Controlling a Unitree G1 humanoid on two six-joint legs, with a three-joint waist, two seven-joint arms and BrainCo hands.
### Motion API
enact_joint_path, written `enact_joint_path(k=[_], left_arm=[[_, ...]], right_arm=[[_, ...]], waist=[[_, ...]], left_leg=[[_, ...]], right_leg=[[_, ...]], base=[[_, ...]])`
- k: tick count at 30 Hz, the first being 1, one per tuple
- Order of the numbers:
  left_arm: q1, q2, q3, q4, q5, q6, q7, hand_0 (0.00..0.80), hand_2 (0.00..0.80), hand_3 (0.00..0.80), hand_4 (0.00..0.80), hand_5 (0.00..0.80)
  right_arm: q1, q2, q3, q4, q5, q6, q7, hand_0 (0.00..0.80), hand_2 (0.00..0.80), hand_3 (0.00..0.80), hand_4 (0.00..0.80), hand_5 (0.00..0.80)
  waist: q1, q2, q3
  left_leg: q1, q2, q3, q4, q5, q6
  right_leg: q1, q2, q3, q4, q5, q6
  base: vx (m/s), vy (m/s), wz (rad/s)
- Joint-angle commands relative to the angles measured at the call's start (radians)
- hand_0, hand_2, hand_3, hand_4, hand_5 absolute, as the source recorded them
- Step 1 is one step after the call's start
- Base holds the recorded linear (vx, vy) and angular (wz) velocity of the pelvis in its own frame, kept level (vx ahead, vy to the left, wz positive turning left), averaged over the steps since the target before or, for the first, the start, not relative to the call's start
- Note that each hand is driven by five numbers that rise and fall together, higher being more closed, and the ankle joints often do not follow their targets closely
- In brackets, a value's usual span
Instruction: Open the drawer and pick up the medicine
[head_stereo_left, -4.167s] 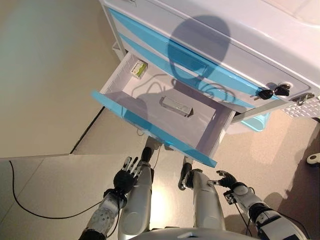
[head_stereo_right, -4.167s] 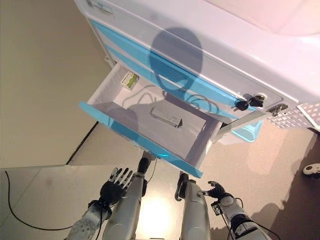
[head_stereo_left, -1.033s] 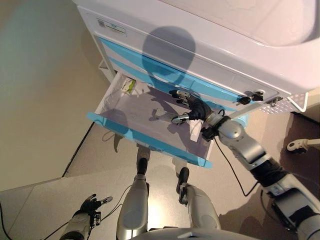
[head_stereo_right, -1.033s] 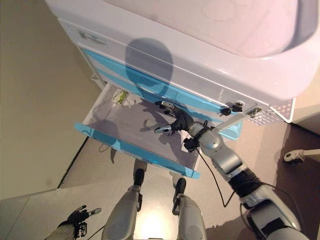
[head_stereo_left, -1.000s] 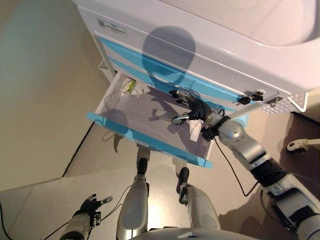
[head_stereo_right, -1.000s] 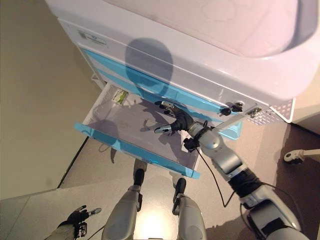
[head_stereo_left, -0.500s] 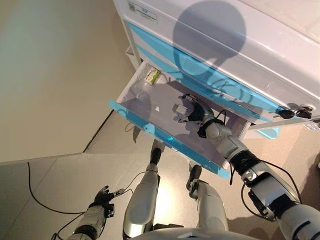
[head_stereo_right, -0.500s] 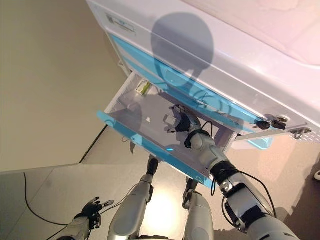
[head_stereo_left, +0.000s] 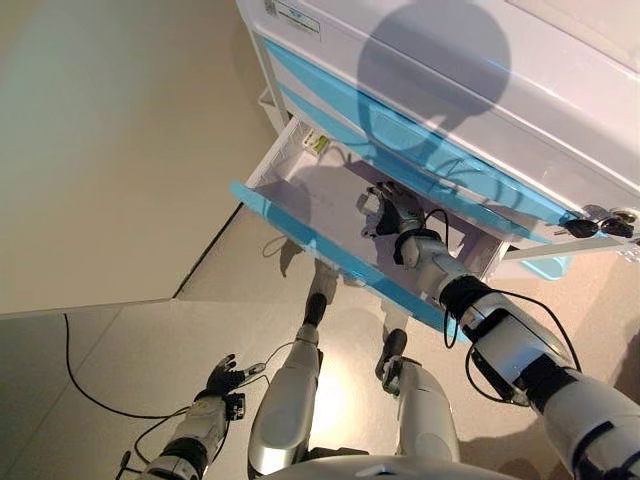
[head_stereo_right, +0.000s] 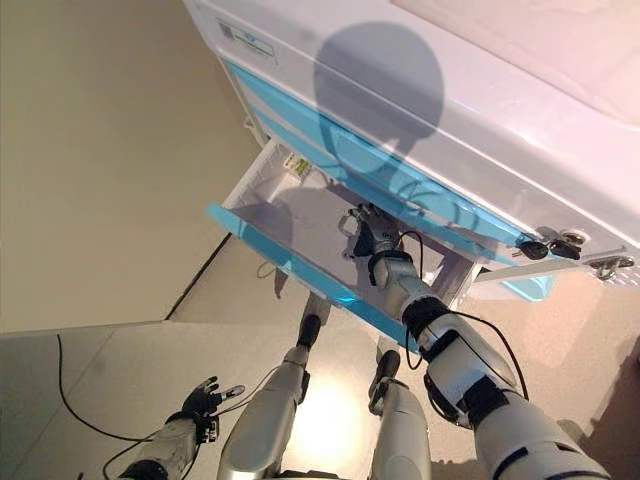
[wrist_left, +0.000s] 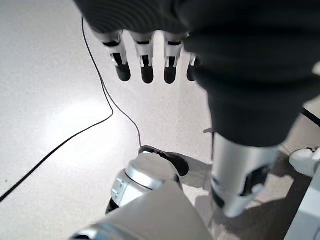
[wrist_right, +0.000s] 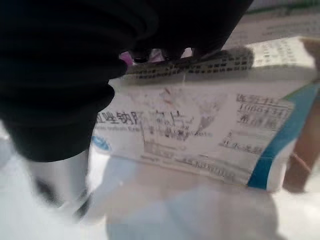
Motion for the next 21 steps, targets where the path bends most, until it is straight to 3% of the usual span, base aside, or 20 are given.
enact_joint_path(k=[1,9,21], left_arm=[[-0.034,-0.002,-0.025,0.02,-0.032,-0.015,0.023,0.0,0.0,0.0,0.0,0.0],[-0.04,-0.015,-0.019,0.033,-0.04,-0.015,0.035,0.0,0.0,0.0,0.0,0.0],[-0.025,-0.006,0.059,0.056,-0.049,-0.007,0.038,0.0,0.0,0.0,0.0,0.0]], right_arm=[[0.064,0.023,0.057,0.098,0.0,0.024,0.063,0.8,0.8,0.8,0.8,0.8],[0.062,0.02,0.055,0.017,0.045,0.012,0.047,0.8,0.8,0.8,0.8,0.8],[0.093,-0.075,0.0,-0.353,0.095,-0.02,0.069,0.8,0.8,0.8,0.8,0.8]], waist=[[0.004,0.0,-0.001],[-0.015,-0.007,-0.007],[-0.054,-0.042,-0.032]], left_leg=[[0.011,-0.044,0.018,-0.004,-0.028,0.038],[0.024,-0.041,0.03,-0.009,-0.032,0.038],[0.047,-0.028,0.058,-0.028,-0.035,0.041]], right_leg=[[0.046,-0.006,-0.018,-0.068,0.066,0.025],[0.046,0.001,0.006,-0.076,0.069,0.026],[0.052,0.015,0.049,-0.109,0.088,0.027]], base=[[0.0,0.0,0.0],[0.003,0.004,-0.01],[-0.003,0.008,-0.07]])
